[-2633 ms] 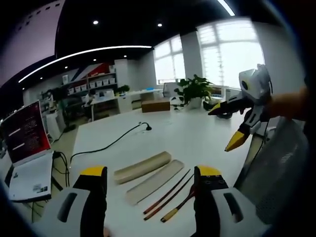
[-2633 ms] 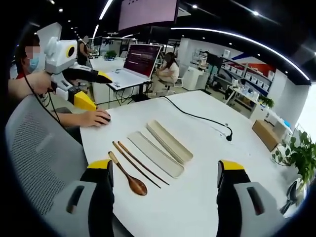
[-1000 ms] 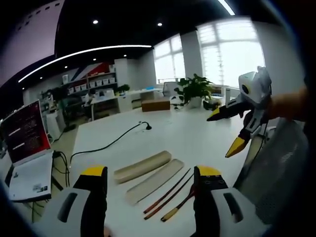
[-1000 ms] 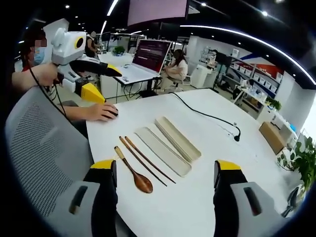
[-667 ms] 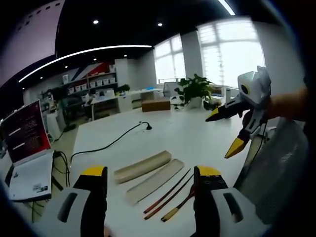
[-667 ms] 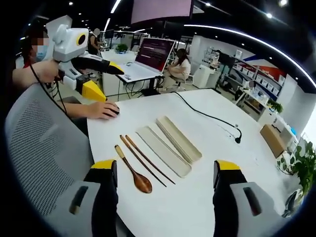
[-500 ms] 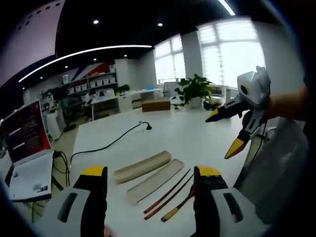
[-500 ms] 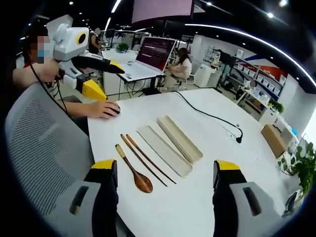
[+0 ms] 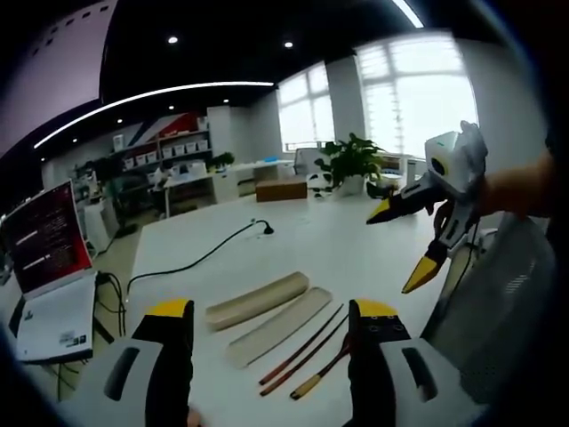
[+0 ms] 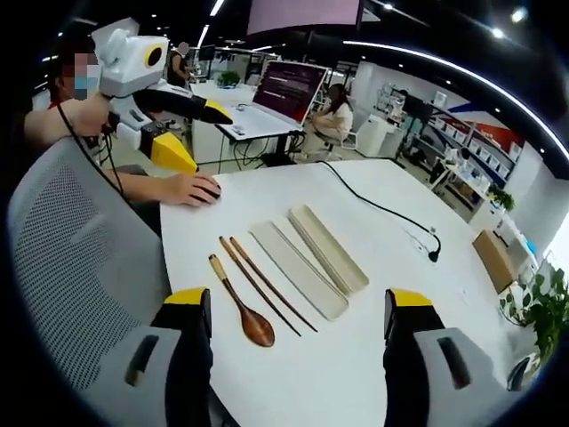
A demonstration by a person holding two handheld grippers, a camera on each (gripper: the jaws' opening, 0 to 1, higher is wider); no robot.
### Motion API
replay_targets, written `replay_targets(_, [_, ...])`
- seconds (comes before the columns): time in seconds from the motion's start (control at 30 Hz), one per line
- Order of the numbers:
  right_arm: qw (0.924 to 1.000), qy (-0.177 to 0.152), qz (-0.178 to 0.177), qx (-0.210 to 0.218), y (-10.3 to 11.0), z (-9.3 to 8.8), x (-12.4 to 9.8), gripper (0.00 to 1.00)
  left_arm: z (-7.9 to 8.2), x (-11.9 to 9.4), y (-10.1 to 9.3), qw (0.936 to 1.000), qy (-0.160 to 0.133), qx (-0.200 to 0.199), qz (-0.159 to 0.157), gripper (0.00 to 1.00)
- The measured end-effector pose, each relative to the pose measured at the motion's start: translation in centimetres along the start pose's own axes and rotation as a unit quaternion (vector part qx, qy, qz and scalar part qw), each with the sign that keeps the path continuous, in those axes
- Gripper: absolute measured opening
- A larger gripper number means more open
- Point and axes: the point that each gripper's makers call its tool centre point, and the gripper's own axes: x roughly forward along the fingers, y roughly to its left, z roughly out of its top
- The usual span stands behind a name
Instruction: Arrange the utensils inside the cutlery case until each visible utensil rests in its matching compartment.
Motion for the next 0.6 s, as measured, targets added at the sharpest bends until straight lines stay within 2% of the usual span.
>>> replay_targets(0.6, [0.9993,0.020,0.015,-0.030,0.00,-0.03,0.97,0.79,-0.12,-0.02,0.05,1.0000,0.003,0.000,0.000,0.72])
